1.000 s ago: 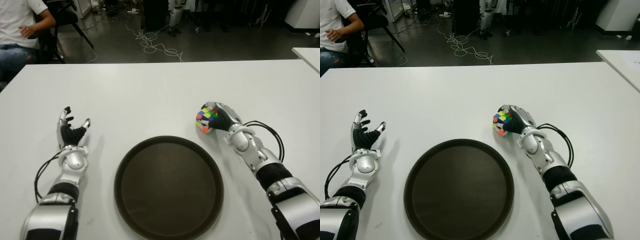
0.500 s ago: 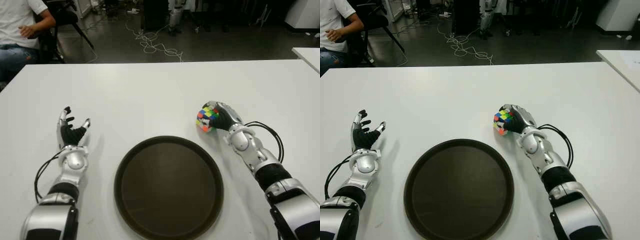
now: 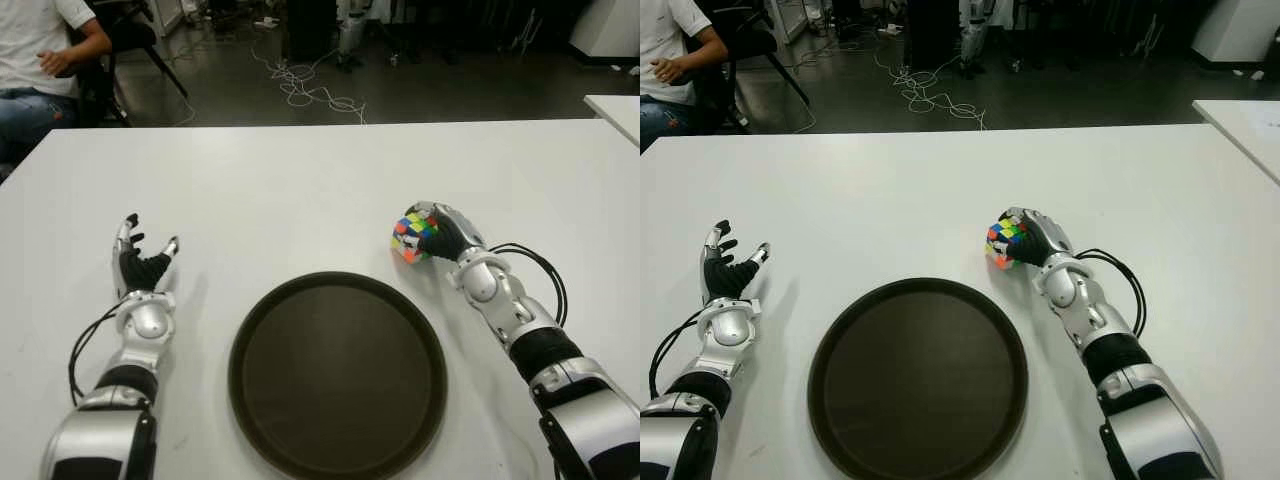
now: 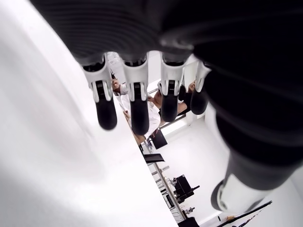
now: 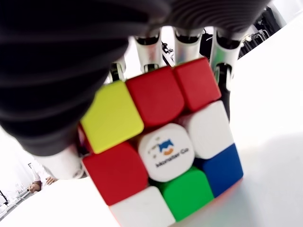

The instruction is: Pick up the Rubik's Cube and put it in the plate

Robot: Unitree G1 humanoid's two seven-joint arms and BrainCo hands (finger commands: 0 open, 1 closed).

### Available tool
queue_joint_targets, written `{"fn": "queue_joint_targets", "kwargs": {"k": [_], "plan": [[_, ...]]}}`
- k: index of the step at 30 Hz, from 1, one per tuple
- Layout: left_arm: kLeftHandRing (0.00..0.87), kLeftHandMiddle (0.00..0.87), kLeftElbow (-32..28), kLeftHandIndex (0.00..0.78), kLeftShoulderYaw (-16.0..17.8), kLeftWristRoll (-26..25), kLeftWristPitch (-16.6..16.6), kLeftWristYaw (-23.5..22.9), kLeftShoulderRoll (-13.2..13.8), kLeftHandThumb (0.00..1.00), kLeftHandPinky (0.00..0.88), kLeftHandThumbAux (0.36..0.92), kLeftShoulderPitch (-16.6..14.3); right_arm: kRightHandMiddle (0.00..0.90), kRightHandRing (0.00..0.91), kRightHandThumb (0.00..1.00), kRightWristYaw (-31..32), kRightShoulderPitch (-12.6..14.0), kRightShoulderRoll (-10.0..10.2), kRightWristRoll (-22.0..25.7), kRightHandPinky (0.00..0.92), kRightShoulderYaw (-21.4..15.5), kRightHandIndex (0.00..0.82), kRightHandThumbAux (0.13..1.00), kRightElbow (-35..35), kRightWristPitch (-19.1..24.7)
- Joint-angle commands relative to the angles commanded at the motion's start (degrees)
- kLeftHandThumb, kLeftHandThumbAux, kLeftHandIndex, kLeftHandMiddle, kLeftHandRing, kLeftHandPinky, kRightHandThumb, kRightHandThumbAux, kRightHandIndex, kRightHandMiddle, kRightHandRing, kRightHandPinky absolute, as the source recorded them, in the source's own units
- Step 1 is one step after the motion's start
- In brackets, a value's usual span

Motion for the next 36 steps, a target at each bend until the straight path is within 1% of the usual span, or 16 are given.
{"fn": "queue_joint_targets", "kwargs": {"k": [4, 8, 13, 14, 18, 23, 26, 27, 30, 33, 36], "plan": [[0.174, 0.150, -0.05, 0.103, -0.19, 0.28, -0.19, 0.30, 0.03, 0.000, 0.214, 0.736, 0.07, 0.688, 0.702, 0.697, 0.30, 0.04, 0.02, 0.39, 0.708, -0.26, 0.429, 0.725, -0.18, -0.05], [0.165, 0.144, -0.08, 0.100, -0.46, 0.67, -0.15, 0.76, 0.08, 0.000, 0.201, 0.735, 0.13, 0.712, 0.723, 0.697, 0.47, 0.01, 0.01, 0.86, 0.728, -0.75, 0.430, 0.724, -0.58, 0.19], [0.169, 0.147, 0.01, 0.102, -0.65, 0.96, 0.17, 1.15, 0.17, 0.010, 0.213, 0.739, 0.06, 0.741, 0.751, 0.695, -1.32, -0.01, 0.60, 1.69, 0.755, -2.20, 0.431, 0.724, -0.75, 0.19], [0.168, 0.148, 0.02, 0.102, -0.67, 0.99, 0.21, 1.18, 0.18, 0.012, 0.201, 0.739, 0.05, 0.748, 0.760, 0.695, -1.78, 0.00, 0.73, 1.85, 0.764, -2.51, 0.432, 0.724, -0.73, 0.06], [0.162, 0.146, 0.24, 0.101, -0.64, 1.01, 0.37, 1.13, 0.32, 0.008, 0.187, 0.742, -0.04, 0.765, 0.781, 0.693, -5.38, 0.08, 1.65, 3.57, 0.784, -4.86, 0.434, 0.724, -0.31, -2.16], [0.155, 0.143, 0.39, 0.104, -0.60, 0.97, 0.53, 1.13, 0.36, 0.001, 0.178, 0.737, -0.14, 0.781, 0.798, 0.694, -7.17, -0.07, 2.11, 5.02, 0.797, -6.41, 0.436, 0.723, 0.02, -4.45], [0.153, 0.139, 0.50, 0.102, -0.55, 0.90, 0.61, 0.99, 0.39, 0.000, 0.179, 0.742, -0.22, 0.794, 0.810, 0.694, -8.12, -0.05, 2.54, 6.70, 0.808, -7.97, 0.437, 0.722, -0.81, -6.95], [0.153, 0.139, 0.55, 0.102, -0.58, 0.93, 0.64, 0.94, 0.43, 0.000, 0.180, 0.744, -0.25, 0.798, 0.814, 0.694, -8.28, -0.04, 2.75, 7.40, 0.811, -8.48, 0.438, 0.722, -0.91, -7.99], [0.160, 0.142, 0.47, 0.104, -0.73, 1.12, 0.58, 1.11, 0.45, 0.000, 0.201, 0.759, -0.30, 0.812, 0.826, 0.695, -5.24, 0.21, 4.20, 12.90, 0.821, -11.45, 0.439, 0.721, -2.32, -11.64], [0.172, 0.150, 0.48, 0.112, -0.71, 1.13, 0.61, 1.27, 0.43, 0.001, 0.216, 0.771, -0.31, 0.819, 0.834, 0.698, -1.87, 0.41, 4.89, 16.51, 0.823, -13.02, 0.440, 0.720, -3.77, -12.53], [0.173, 0.152, 0.71, 0.115, -0.62, 1.01, 0.75, 1.15, 0.46, 0.017, 0.206, 0.772, -0.39, 0.819, 0.834, 0.700, 2.95, 1.11, 5.63, 20.85, 0.819, -14.57, 0.441, 0.719, -5.79, -12.93]]}}
